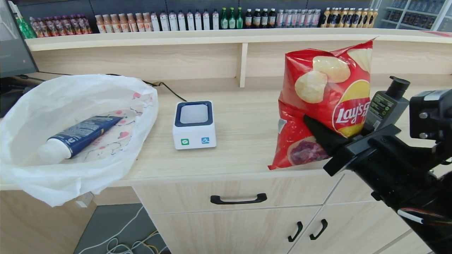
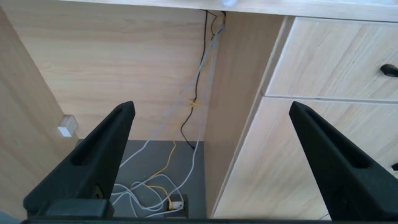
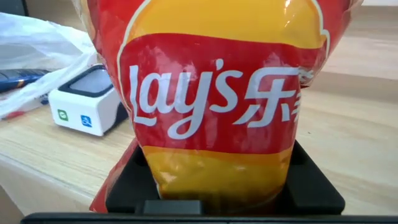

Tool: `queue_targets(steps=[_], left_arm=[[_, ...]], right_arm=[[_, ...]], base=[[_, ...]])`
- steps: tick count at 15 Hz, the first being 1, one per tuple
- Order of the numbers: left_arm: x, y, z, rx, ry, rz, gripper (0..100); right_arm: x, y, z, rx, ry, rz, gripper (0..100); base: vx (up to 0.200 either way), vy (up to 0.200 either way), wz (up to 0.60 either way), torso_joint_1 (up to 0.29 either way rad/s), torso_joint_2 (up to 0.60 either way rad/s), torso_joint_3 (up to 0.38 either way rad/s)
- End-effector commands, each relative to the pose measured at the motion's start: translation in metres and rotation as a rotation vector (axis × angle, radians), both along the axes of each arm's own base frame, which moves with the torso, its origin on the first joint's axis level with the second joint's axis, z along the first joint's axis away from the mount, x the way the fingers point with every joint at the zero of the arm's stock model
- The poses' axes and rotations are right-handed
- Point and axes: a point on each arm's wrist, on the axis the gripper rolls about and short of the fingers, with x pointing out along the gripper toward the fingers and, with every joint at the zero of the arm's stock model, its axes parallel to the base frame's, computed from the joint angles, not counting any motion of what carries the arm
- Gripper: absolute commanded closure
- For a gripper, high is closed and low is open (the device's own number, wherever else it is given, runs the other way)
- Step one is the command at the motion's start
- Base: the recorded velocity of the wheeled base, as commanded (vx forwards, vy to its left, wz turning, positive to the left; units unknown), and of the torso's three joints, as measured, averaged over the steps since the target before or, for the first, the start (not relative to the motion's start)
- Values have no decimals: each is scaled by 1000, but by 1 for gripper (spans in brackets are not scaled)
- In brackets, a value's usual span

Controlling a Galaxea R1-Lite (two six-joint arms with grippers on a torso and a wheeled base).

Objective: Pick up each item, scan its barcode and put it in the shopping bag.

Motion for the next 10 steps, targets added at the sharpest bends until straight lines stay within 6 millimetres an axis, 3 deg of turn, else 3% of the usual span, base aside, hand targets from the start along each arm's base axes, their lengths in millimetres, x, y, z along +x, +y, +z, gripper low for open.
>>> queue_targets(steps=[1, 10], left_arm=[[0, 0, 0, -1, -1, 1, 0], [0, 0, 0, -2, -1, 1, 0]], right_arm=[[-4, -3, 5, 11, -22, 15, 100], [11, 6, 14, 34, -56, 15, 100]], base=[[0, 200, 0, -12, -2, 17], [0, 200, 0, 4, 2, 3]])
